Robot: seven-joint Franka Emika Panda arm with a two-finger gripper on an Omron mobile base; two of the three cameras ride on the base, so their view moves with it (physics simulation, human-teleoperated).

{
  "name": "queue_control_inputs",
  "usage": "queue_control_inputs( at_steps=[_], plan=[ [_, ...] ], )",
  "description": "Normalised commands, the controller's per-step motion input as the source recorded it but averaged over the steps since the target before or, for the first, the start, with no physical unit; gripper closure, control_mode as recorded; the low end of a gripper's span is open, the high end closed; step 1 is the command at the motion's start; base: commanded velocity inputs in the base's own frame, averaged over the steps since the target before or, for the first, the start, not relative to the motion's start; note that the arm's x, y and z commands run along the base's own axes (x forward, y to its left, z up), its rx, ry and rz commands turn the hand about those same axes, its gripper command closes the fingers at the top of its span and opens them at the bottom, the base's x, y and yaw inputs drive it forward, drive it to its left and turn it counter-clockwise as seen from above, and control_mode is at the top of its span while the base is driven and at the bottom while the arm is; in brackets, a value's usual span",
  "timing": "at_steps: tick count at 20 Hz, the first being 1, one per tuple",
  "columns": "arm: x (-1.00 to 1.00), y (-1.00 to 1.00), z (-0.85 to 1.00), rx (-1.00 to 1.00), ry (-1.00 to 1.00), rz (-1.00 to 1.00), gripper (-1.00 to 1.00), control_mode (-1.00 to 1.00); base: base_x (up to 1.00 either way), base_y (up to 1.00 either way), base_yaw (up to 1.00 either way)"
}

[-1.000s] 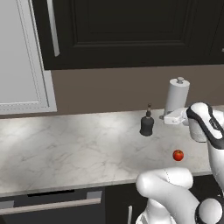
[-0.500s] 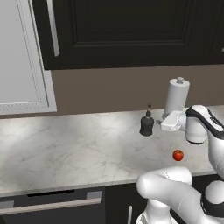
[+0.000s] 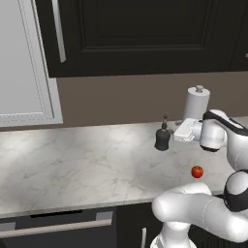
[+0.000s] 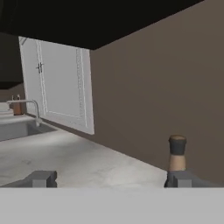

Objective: Place the liquors on the top shelf of the fridge to keep them out of children's reach, and place the apple on lower shelves for easy access.

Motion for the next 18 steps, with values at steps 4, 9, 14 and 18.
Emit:
queue_control_inputs(
  at_steps=[4, 9, 14, 18],
  plan=[
    [0.29, 0.00, -0.02, 0.00, -0.03, 0.01, -1.00, -1.00, 0.00, 0.00, 0.00],
    [0.23, 0.00, -0.13, 0.00, -0.01, 0.01, -1.00, -1.00, 0.00, 0.00, 0.00],
    [0.29, 0.00, -0.22, 0.00, 0.00, 0.02, -1.00, -1.00, 0.00, 0.00, 0.00],
    [0.30, 0.00, -0.22, 0.00, 0.00, 0.01, -1.00, -1.00, 0.00, 0.00, 0.00]
  ],
)
